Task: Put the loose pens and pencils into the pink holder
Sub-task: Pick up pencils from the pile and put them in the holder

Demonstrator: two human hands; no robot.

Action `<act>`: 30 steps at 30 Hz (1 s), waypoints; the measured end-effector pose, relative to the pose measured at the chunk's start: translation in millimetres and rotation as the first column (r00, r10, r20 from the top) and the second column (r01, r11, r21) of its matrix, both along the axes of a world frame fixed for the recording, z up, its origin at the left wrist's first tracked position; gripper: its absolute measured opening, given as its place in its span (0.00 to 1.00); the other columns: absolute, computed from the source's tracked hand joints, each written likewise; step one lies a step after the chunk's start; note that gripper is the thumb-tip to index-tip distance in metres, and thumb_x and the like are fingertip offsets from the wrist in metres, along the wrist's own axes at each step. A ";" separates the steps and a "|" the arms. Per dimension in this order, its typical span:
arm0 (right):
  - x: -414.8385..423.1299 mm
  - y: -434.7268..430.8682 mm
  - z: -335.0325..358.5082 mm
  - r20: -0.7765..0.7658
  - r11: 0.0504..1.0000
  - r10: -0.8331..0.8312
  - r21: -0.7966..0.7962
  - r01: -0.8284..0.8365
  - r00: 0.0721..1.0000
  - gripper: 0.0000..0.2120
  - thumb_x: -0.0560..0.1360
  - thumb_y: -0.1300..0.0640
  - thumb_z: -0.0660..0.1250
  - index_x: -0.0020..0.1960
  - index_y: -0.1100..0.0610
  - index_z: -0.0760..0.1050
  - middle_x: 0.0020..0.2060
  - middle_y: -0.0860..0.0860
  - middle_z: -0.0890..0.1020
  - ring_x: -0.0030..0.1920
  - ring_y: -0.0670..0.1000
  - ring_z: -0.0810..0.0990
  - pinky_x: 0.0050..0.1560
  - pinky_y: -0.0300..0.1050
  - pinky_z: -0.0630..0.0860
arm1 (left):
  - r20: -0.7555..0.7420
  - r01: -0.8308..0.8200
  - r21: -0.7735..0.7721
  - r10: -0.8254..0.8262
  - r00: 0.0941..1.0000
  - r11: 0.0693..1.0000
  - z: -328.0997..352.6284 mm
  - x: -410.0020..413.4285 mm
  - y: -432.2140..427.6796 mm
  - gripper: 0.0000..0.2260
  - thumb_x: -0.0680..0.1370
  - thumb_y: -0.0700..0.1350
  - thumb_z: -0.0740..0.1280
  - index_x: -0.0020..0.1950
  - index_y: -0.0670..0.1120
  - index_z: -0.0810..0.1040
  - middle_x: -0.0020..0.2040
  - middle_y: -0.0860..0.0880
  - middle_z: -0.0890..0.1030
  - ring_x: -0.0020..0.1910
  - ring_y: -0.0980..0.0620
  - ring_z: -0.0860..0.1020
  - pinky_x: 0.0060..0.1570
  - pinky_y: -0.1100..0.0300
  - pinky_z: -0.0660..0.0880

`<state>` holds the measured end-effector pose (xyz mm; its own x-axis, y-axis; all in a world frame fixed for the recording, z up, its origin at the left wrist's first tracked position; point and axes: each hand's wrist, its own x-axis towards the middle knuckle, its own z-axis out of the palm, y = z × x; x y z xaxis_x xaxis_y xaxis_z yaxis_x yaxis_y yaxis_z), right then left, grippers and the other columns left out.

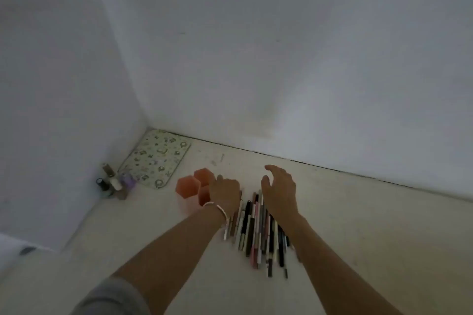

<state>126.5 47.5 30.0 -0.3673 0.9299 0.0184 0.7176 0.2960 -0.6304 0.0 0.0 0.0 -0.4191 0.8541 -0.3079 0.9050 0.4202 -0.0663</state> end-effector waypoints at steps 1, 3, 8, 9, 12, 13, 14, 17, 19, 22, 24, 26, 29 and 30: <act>-0.4 3.4 -3.1 -0.012 1.000 0.005 -0.002 -0.005 1.000 0.17 0.80 0.57 0.58 0.68 0.54 0.71 0.66 0.52 0.74 0.68 0.52 0.68 0.71 0.48 0.58 | -0.028 -0.001 -0.018 0.001 1.000 1.000 -3.8 1.7 1.8 0.11 0.79 0.41 0.58 0.57 0.48 0.77 0.54 0.49 0.81 0.62 0.46 0.73 0.69 0.45 0.59; -1.4 9.0 -10.0 -0.024 1.000 0.016 -0.003 -0.016 1.000 0.16 0.80 0.58 0.58 0.68 0.55 0.71 0.66 0.52 0.75 0.68 0.52 0.69 0.71 0.49 0.59 | -0.054 0.000 -0.028 -0.001 0.999 1.000 -11.6 4.1 6.8 0.10 0.79 0.42 0.59 0.57 0.49 0.77 0.54 0.49 0.82 0.64 0.46 0.72 0.70 0.45 0.57; -1.3 24.7 -23.6 -0.025 0.999 0.041 -0.008 -0.041 0.999 0.16 0.80 0.59 0.58 0.67 0.55 0.72 0.65 0.52 0.75 0.68 0.52 0.69 0.72 0.49 0.60 | -0.070 -0.019 -0.037 0.016 0.997 0.999 -27.3 8.7 15.6 0.12 0.82 0.47 0.57 0.61 0.50 0.77 0.58 0.50 0.80 0.66 0.45 0.70 0.70 0.48 0.57; -1.6 27.6 -26.6 -0.024 0.999 0.046 -0.011 -0.047 0.999 0.16 0.80 0.59 0.58 0.67 0.55 0.72 0.65 0.52 0.75 0.68 0.52 0.69 0.71 0.49 0.61 | -0.068 -0.031 -0.037 0.028 0.997 0.999 -30.5 8.6 16.6 0.12 0.82 0.48 0.57 0.61 0.50 0.77 0.58 0.50 0.80 0.66 0.45 0.71 0.70 0.48 0.57; -2.7 31.9 -32.5 -0.047 0.997 0.069 -0.023 -0.070 0.997 0.16 0.80 0.60 0.59 0.67 0.55 0.72 0.65 0.52 0.76 0.67 0.52 0.69 0.70 0.49 0.62 | -0.051 -0.043 -0.019 0.042 0.998 0.999 -35.2 9.6 16.9 0.11 0.81 0.44 0.58 0.59 0.48 0.77 0.57 0.49 0.81 0.63 0.45 0.73 0.66 0.50 0.61; -3.0 32.9 -34.2 -0.053 0.997 0.072 -0.025 -0.074 0.996 0.16 0.80 0.60 0.59 0.67 0.55 0.72 0.64 0.52 0.76 0.67 0.52 0.70 0.70 0.49 0.62 | -0.035 -0.048 -0.005 0.048 0.998 0.999 -35.5 10.0 17.5 0.11 0.80 0.43 0.59 0.59 0.47 0.76 0.57 0.49 0.81 0.62 0.45 0.74 0.65 0.51 0.63; -3.3 34.5 -35.3 -0.058 0.997 0.071 -0.029 -0.072 0.996 0.16 0.80 0.60 0.59 0.66 0.55 0.72 0.64 0.52 0.76 0.67 0.52 0.70 0.69 0.49 0.63 | -0.002 -0.056 0.020 0.056 0.998 0.998 -33.9 10.3 18.9 0.10 0.80 0.41 0.59 0.59 0.46 0.76 0.56 0.48 0.81 0.60 0.46 0.75 0.63 0.52 0.66; -5.7 41.8 -35.4 -0.103 0.999 0.019 -0.038 -0.023 0.994 0.15 0.79 0.61 0.59 0.65 0.56 0.73 0.62 0.51 0.77 0.64 0.52 0.72 0.68 0.49 0.66 | 0.207 -0.110 0.154 0.077 0.975 0.982 -8.2 0.0 29.5 0.09 0.79 0.38 0.61 0.57 0.42 0.77 0.53 0.45 0.81 0.53 0.46 0.80 0.53 0.55 0.75; -10.3 49.2 -34.8 -0.110 0.997 -0.020 -0.080 0.011 0.994 0.15 0.79 0.62 0.59 0.64 0.56 0.73 0.57 0.52 0.79 0.59 0.53 0.75 0.64 0.51 0.70 | 0.472 -0.265 0.271 0.112 0.874 0.925 24.5 -18.7 36.7 0.07 0.77 0.40 0.65 0.53 0.41 0.79 0.49 0.44 0.82 0.49 0.47 0.82 0.51 0.56 0.79; -27.3 58.0 -38.1 -0.066 0.965 -0.036 -0.261 0.017 0.997 0.14 0.77 0.62 0.59 0.61 0.57 0.74 0.42 0.51 0.82 0.42 0.54 0.81 0.47 0.48 0.79 | 0.760 -0.528 0.371 0.076 0.645 0.764 74.7 -48.5 31.6 0.08 0.76 0.40 0.68 0.53 0.40 0.82 0.44 0.44 0.84 0.41 0.47 0.84 0.45 0.57 0.82; -42.9 58.0 -46.7 0.030 0.948 0.023 -0.317 -0.012 0.999 0.14 0.76 0.62 0.60 0.60 0.56 0.75 0.42 0.51 0.81 0.41 0.53 0.80 0.44 0.46 0.78 | 0.822 -0.626 0.423 0.013 0.569 0.655 97.0 -63.0 19.1 0.11 0.77 0.39 0.68 0.59 0.41 0.80 0.41 0.46 0.83 0.40 0.47 0.84 0.43 0.57 0.83; -57.4 55.2 -59.2 0.158 0.954 0.119 -0.292 -0.069 0.980 0.13 0.76 0.60 0.60 0.61 0.57 0.74 0.49 0.54 0.81 0.48 0.54 0.79 0.49 0.47 0.76 | 0.857 -0.697 0.437 -0.027 0.515 0.568 108.1 -71.3 8.1 0.14 0.77 0.39 0.69 0.63 0.40 0.79 0.40 0.50 0.81 0.40 0.48 0.84 0.45 0.55 0.83; -72.3 50.3 -77.0 0.403 0.964 0.256 -0.171 -0.203 0.878 0.12 0.79 0.52 0.60 0.58 0.58 0.72 0.50 0.55 0.80 0.53 0.55 0.75 0.51 0.47 0.70 | 0.894 -0.760 0.405 -0.043 0.447 0.508 107.4 -77.0 -2.1 0.15 0.77 0.39 0.69 0.64 0.40 0.77 0.39 0.50 0.81 0.40 0.49 0.83 0.46 0.55 0.83; -74.8 49.6 -80.9 0.466 0.963 0.269 -0.133 -0.234 0.843 0.11 0.79 0.51 0.60 0.56 0.58 0.71 0.49 0.54 0.80 0.53 0.55 0.74 0.51 0.47 0.69 | 0.901 -0.771 0.394 -0.045 0.431 0.500 104.8 -77.8 -4.7 0.16 0.77 0.39 0.69 0.65 0.41 0.77 0.39 0.50 0.81 0.40 0.49 0.83 0.47 0.54 0.83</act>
